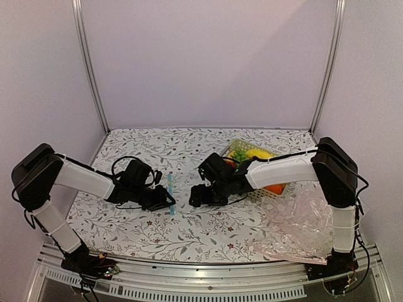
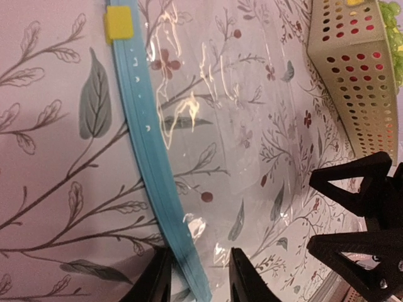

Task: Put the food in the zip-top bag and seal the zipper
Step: Pick up the zipper food storage bag from the center of the board, then pass from the right arm to the left, then pass from the left arm to the right

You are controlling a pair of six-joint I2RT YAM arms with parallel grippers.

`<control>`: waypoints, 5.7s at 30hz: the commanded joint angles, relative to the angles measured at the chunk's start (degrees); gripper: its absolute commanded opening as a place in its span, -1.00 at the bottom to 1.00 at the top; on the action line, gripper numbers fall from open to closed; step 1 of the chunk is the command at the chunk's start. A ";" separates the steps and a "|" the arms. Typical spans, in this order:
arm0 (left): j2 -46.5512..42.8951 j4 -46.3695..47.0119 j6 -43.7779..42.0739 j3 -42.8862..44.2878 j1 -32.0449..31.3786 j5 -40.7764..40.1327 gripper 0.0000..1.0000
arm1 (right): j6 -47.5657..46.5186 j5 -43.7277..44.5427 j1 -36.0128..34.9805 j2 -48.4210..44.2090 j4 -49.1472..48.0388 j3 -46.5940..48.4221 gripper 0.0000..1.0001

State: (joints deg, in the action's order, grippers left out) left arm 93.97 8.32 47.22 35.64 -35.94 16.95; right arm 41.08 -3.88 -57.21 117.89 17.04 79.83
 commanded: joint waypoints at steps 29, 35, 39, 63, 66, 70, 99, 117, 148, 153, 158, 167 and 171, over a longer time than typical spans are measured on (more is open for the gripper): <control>0.46 0.90 2.61 -2.36 -1.15 -0.03 -0.42 | 2.71 -6.65 -0.09 5.80 -8.45 1.64 -0.36; -2.79 -1.85 2.69 -2.45 -1.19 -2.89 -0.40 | 3.78 -7.25 -0.09 3.19 -10.48 0.57 -0.79; -10.30 -7.43 2.50 -1.96 -1.15 -7.19 -0.07 | 3.01 -7.57 -0.04 -2.24 -11.28 -0.89 -0.88; -41.41 -22.37 -5.88 1.89 3.60 -0.45 0.96 | -6.97 -11.60 1.49 -24.86 -7.85 -2.70 -0.91; -41.61 -19.40 -5.28 2.01 4.22 2.81 0.98 | -7.08 -10.94 1.39 -26.04 -7.77 -3.15 -0.91; -41.50 -12.80 -2.07 2.51 4.80 7.75 0.99 | -6.02 -11.93 1.21 -27.12 -8.34 -2.75 -0.91; -41.38 -0.37 -9.03 0.50 0.74 19.75 0.99 | -3.26 -18.00 -0.47 -37.38 -26.58 -9.96 -0.88; -26.45 -12.63 -30.90 18.94 -13.31 14.67 0.99 | -3.29 -20.98 -0.37 -33.88 -23.86 -8.04 -0.89; -27.57 2.36 -12.11 15.07 -12.86 5.99 -1.00 | -7.50 -6.43 3.30 -44.84 -14.91 -16.24 0.88; -29.67 5.85 -7.35 14.42 -11.86 6.12 -1.00 | -8.10 -12.00 3.36 -46.43 -16.25 -19.50 0.93; -31.15 4.73 -4.14 15.82 -10.35 2.75 -1.00 | -8.76 -17.97 1.07 -45.41 -19.64 -20.93 0.92; -31.42 7.01 -0.12 15.97 -9.24 -1.15 -0.99 | -6.01 -20.07 0.50 -44.63 -24.69 -23.45 0.86; -29.13 9.02 2.08 17.33 -8.72 3.94 -0.99 | -2.50 -19.24 0.51 -42.44 -28.44 -24.61 0.77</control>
State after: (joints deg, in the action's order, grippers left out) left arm 62.85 14.33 46.41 50.87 -45.76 17.37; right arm 35.18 -23.29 -56.53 73.10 -6.98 57.21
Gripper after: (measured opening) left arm 0.007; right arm 0.902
